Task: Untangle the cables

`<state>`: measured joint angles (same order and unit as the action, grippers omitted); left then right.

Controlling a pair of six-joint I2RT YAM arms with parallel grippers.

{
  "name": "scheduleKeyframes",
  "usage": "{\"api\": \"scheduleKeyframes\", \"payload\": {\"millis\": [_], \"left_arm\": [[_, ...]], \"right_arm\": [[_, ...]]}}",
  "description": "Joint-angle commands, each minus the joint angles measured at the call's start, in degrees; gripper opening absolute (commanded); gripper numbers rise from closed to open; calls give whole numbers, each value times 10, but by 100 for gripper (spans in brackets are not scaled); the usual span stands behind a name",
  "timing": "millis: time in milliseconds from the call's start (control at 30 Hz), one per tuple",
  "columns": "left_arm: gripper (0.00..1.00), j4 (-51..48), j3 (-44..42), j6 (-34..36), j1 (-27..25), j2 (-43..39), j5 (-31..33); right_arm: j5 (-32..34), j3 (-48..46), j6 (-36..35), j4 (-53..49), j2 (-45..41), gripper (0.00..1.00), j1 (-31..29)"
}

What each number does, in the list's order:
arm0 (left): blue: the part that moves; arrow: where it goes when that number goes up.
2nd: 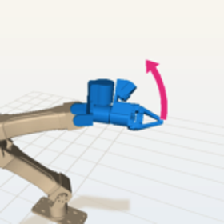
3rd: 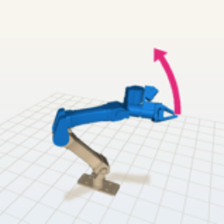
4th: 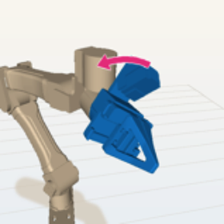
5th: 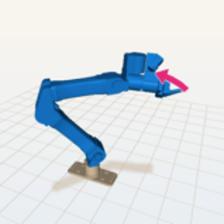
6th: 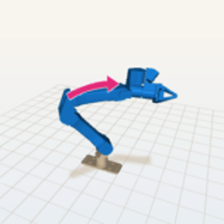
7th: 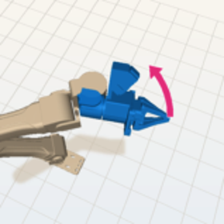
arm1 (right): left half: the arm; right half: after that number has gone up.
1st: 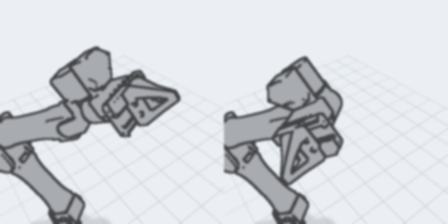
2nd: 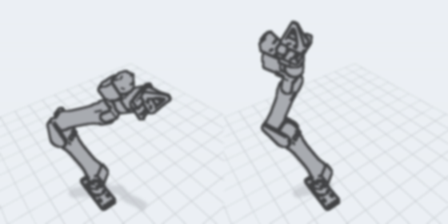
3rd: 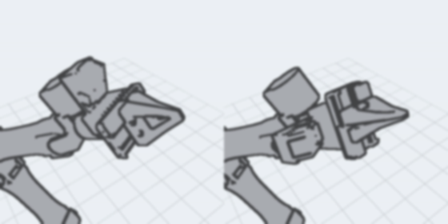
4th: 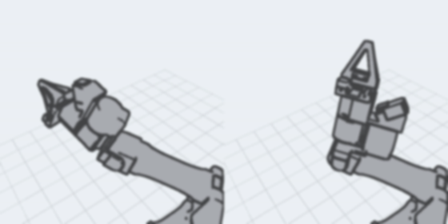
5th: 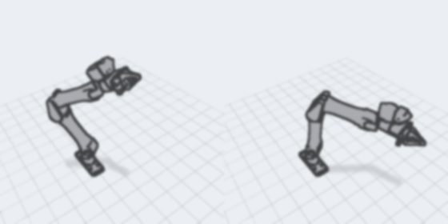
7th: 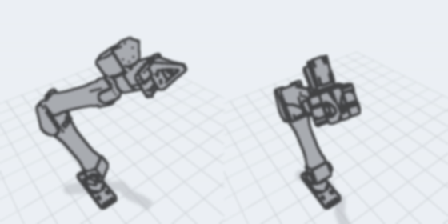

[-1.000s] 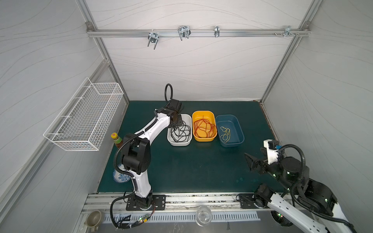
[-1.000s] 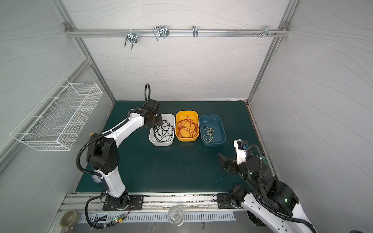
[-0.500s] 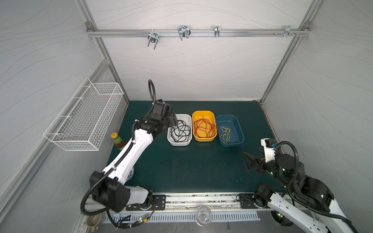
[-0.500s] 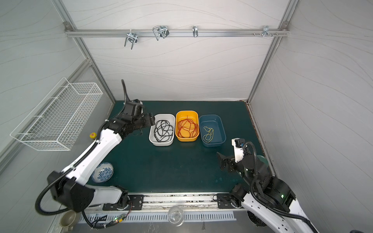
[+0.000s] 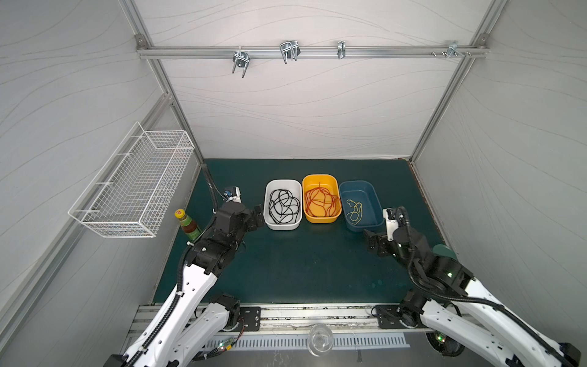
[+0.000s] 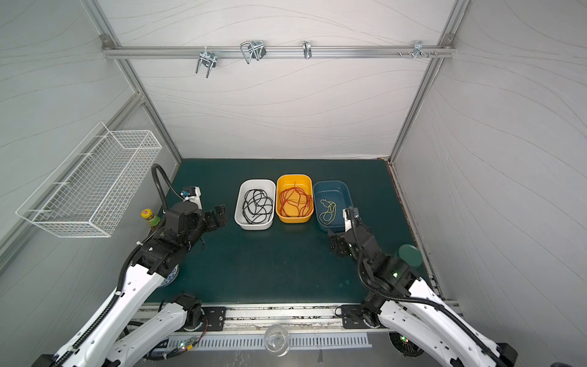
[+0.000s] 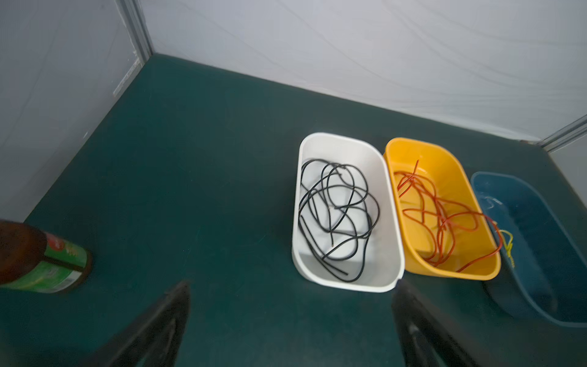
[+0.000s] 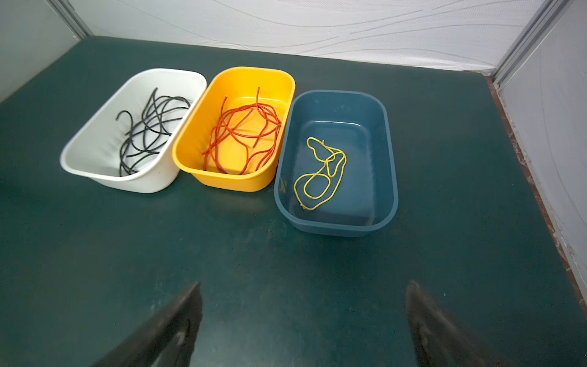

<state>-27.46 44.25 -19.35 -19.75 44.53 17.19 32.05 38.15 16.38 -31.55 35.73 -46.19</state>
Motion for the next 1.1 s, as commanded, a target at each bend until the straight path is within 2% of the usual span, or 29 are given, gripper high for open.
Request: {"api": "scheduleKeyframes", "payload": {"millis": [0, 100, 200, 400, 500, 600, 733, 800, 933, 1067], "left_arm": [[100, 62, -47, 27, 2, -22, 2], [100, 102, -91, 46, 2, -37, 29], [100, 132, -109, 65, 3, -24, 76], [100, 198, -116, 91, 8, 47, 122], [100, 249, -125, 104, 23, 95, 133], [100, 269, -125, 91, 63, 144, 113], [100, 291, -122, 66, 86, 149, 72], [100, 315, -125, 71, 87, 152, 72], [100, 332, -127, 69, 104, 171, 68], [100, 361, -144, 38, 130, 184, 48]], "right_arm": [[76, -36, -65, 153, 4, 99, 23], [68, -79, -74, 248, 17, 99, 89], [27, -113, -29, 313, 56, 99, 186], [11, -144, -82, 441, 143, 99, 278], [21, -157, -87, 504, 178, 99, 304], [6, -158, -128, 557, 221, 99, 314], [-1, -166, -127, 586, 254, 99, 321], [-20, -169, -130, 596, 268, 99, 333], [-12, -172, -141, 626, 295, 99, 340], [-12, -182, -164, 675, 318, 99, 342]]}}
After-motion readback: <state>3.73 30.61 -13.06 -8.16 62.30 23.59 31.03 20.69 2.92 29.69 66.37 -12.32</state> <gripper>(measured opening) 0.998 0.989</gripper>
